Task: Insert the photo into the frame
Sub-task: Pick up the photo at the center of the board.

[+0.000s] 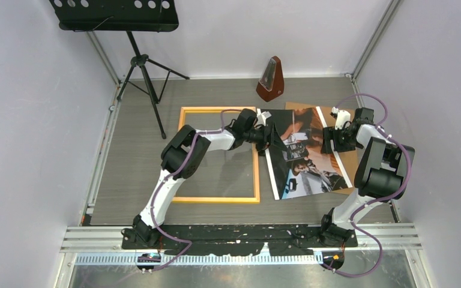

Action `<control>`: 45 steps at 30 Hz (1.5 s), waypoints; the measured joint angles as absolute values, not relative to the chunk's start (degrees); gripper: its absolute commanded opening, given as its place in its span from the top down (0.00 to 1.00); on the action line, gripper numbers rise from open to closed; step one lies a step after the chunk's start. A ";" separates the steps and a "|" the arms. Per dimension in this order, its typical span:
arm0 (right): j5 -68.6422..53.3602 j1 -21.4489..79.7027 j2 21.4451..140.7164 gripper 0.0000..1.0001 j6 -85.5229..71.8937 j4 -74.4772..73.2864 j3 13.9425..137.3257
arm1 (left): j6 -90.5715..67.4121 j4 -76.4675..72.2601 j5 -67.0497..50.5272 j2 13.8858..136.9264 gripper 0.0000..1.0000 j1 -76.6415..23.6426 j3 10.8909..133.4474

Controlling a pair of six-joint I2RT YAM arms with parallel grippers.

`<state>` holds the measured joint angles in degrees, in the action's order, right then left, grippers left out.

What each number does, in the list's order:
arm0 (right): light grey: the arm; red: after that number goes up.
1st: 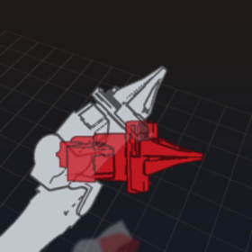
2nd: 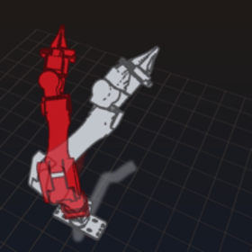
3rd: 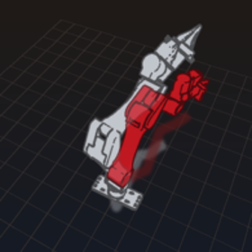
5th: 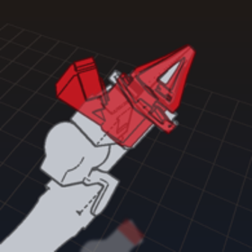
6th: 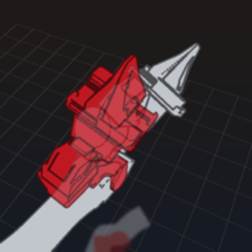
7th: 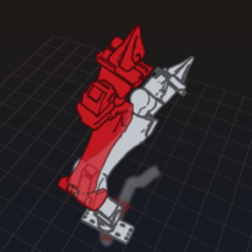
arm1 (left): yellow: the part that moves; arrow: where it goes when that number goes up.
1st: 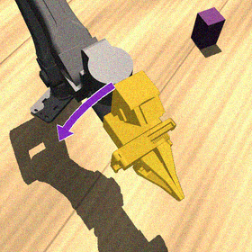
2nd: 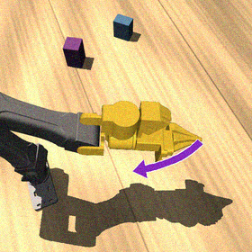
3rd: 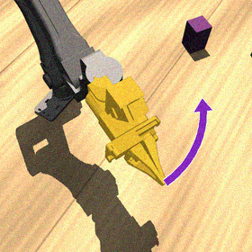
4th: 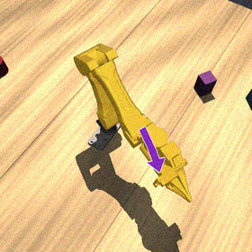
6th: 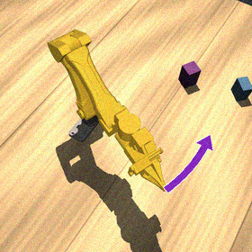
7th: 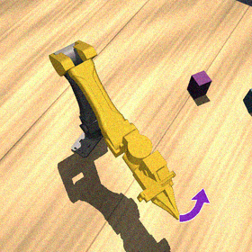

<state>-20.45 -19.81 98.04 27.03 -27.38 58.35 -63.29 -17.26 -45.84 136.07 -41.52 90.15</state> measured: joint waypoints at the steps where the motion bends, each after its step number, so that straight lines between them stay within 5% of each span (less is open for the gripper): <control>1: -20.45 -19.81 98.04 0.26 27.03 -27.38 58.35 | -62.30 -15.55 -45.47 136.07 0.38 -41.52 90.35; 8: -20.43 -19.75 98.04 0.26 27.00 -27.38 58.35 | -58.41 -9.50 -43.94 135.02 0.67 -41.52 90.76; 13: -20.43 -19.70 98.04 0.26 27.00 -27.38 58.35 | -57.87 -8.69 -44.01 134.58 0.99 -41.52 90.98; 22: -21.15 -19.55 96.88 0.10 26.41 -27.46 57.67 | -54.48 -3.62 -44.36 133.91 1.00 -41.10 94.80; 35: -27.73 -18.17 78.65 0.06 21.45 -30.41 57.98 | -40.77 13.76 -40.97 113.25 1.00 -36.80 97.19; 45: -28.91 0.58 64.71 0.06 15.16 -31.48 64.84 | -31.55 25.89 -33.19 94.37 1.00 -30.81 89.73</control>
<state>-28.91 0.58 64.71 15.16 -31.48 64.84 -31.55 25.89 -33.19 94.37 -30.81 89.73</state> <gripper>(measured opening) 0.940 0.001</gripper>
